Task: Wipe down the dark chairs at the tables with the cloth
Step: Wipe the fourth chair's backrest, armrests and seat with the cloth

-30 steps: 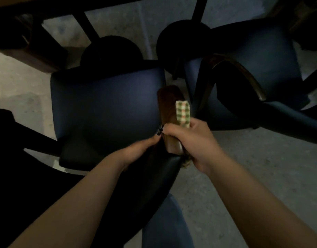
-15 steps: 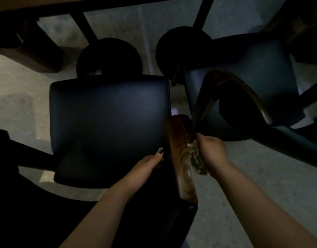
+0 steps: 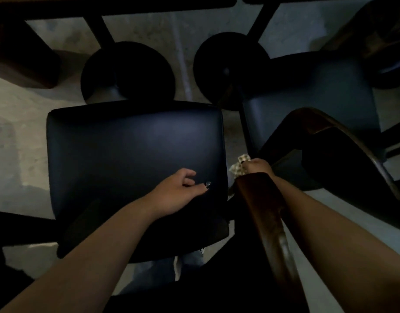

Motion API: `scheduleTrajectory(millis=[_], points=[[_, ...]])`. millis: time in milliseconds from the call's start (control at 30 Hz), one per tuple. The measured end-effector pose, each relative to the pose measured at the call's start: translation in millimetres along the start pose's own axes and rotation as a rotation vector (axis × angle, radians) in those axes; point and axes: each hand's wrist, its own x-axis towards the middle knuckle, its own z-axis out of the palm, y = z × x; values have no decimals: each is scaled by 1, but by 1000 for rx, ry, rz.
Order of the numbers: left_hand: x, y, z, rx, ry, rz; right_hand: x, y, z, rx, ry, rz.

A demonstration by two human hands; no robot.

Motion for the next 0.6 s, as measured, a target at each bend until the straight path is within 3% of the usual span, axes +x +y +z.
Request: scheduleTrajectory(millis=[233, 333, 467, 600], points=[[40, -26, -43, 544, 119, 194, 29, -1, 31, 71, -8, -12], [58, -34, -53, 770, 127, 199, 45, 16, 43, 187, -20, 88], [82, -37, -61, 1108, 170, 181, 50, 26, 64, 385, -167, 303], [100, -46, -62, 1219, 219, 132, 58, 33, 70, 406, -197, 382]])
